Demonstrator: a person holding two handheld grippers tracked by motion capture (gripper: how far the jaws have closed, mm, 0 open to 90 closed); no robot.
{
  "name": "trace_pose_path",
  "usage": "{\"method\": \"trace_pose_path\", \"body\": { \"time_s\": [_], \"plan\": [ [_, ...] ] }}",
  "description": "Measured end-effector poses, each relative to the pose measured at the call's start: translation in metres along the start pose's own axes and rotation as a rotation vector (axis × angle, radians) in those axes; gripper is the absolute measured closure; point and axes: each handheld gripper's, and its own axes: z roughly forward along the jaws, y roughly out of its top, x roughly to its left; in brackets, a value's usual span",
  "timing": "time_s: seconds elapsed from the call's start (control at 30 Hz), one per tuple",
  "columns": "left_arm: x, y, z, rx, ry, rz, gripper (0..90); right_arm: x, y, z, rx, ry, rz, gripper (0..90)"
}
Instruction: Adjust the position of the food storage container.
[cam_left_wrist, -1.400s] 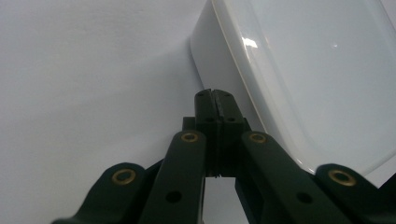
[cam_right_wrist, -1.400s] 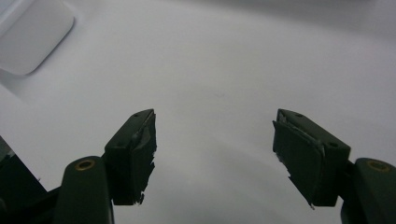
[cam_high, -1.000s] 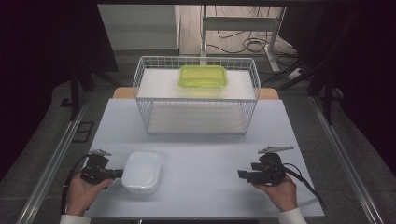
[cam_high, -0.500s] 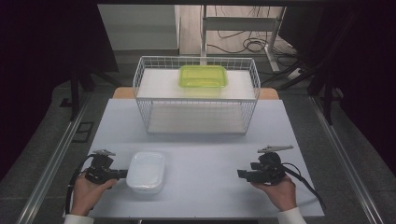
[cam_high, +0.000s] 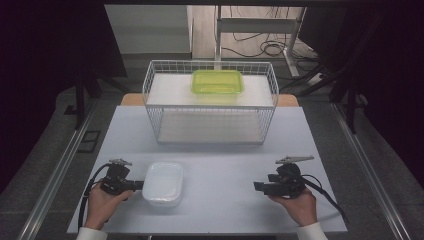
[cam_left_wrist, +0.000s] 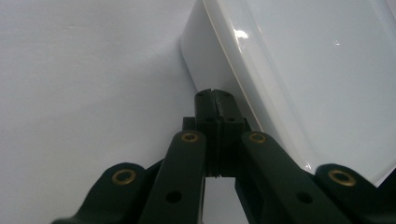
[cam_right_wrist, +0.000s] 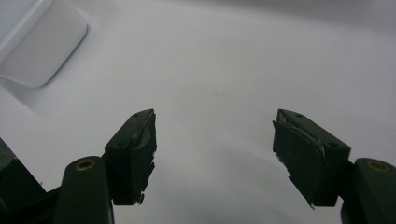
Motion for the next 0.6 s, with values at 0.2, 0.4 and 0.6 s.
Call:
{"method": "trace_pose_path", "body": {
  "time_s": [0.2, 0.4, 0.6],
  "plan": [
    [-0.004, 0.001, 0.002, 0.003, -0.007, 0.004, 90.0, 0.0, 0.0, 0.001, 0.0, -0.001, -0.001, 30.2],
    [-0.013, 0.004, 0.007, 0.005, -0.024, 0.01, 90.0, 0.0, 0.0, 0.0, -0.003, 0.002, 0.002, 30.1],
    [-0.028, 0.009, 0.018, 0.014, -0.042, 0.02, 90.0, 0.001, 0.0, 0.0, -0.004, 0.009, 0.006, 30.2]
  ]
}}
